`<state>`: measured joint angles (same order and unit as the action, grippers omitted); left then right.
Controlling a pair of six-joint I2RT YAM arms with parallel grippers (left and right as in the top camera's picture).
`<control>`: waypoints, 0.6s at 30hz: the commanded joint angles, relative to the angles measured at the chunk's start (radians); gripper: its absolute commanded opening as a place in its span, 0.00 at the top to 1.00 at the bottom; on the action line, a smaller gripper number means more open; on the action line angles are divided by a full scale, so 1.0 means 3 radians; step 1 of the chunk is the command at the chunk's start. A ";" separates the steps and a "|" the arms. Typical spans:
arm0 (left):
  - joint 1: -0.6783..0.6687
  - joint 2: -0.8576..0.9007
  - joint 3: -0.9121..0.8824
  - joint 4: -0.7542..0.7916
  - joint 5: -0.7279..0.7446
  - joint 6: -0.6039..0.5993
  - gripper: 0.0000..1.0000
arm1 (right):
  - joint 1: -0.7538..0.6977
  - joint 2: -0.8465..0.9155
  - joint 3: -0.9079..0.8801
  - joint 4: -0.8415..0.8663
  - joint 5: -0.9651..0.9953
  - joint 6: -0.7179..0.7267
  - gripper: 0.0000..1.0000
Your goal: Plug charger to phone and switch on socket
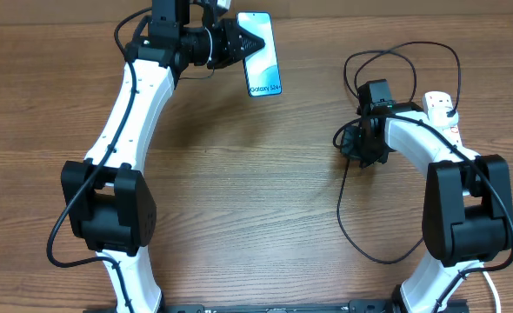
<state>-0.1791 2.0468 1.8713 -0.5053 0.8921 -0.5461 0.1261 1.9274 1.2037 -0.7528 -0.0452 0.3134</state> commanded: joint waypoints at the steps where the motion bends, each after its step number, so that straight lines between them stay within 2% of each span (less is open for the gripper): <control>1: 0.0004 -0.0041 0.0034 0.0028 0.0058 0.0047 0.96 | -0.0003 0.0042 -0.0083 -0.0020 -0.0114 0.0019 0.86; 3: 0.0010 -0.0041 0.0034 0.0024 0.0060 -0.0024 0.96 | -0.0004 0.0042 -0.0083 -0.0036 -0.0118 0.0019 0.88; 4: 0.0017 -0.0041 0.0034 0.0027 0.0088 -0.0097 0.96 | -0.0004 0.0041 -0.0083 -0.0037 -0.0173 0.0022 0.95; 5: 0.0039 -0.0041 0.0034 0.0046 0.0088 -0.0225 0.96 | -0.0004 0.0039 -0.0078 -0.0025 -0.0413 0.0042 0.96; 9: 0.0100 -0.0041 0.0034 0.0301 0.0425 -0.0249 0.96 | -0.0070 -0.0137 0.0020 -0.0051 -0.0866 -0.0263 0.96; 10: 0.0141 -0.0041 0.0034 0.0460 0.0698 -0.0248 0.96 | -0.0108 -0.0354 0.0038 -0.0039 -0.1349 -0.0543 0.96; 12: 0.0165 -0.0041 0.0034 0.0565 0.0905 -0.0251 0.96 | -0.0136 -0.0530 0.0038 -0.0039 -0.1853 -0.0699 0.96; 14: 0.0175 -0.0041 0.0034 0.0675 0.1074 -0.0317 0.96 | -0.0148 -0.0708 0.0038 -0.0024 -0.2703 -0.0881 0.96; 16: 0.0165 -0.0041 0.0034 0.0797 0.1136 -0.0379 0.95 | -0.0148 -0.0752 0.0038 0.0066 -0.3508 -0.1045 0.96; 18: 0.0127 -0.0041 0.0034 0.0971 0.1174 -0.0483 0.96 | -0.0148 -0.0752 0.0037 0.0159 -0.4012 -0.1171 0.96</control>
<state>-0.1265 2.0472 1.8698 -0.2714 1.1496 -0.6388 0.0837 1.7092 1.2037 -0.7322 -0.8574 0.0654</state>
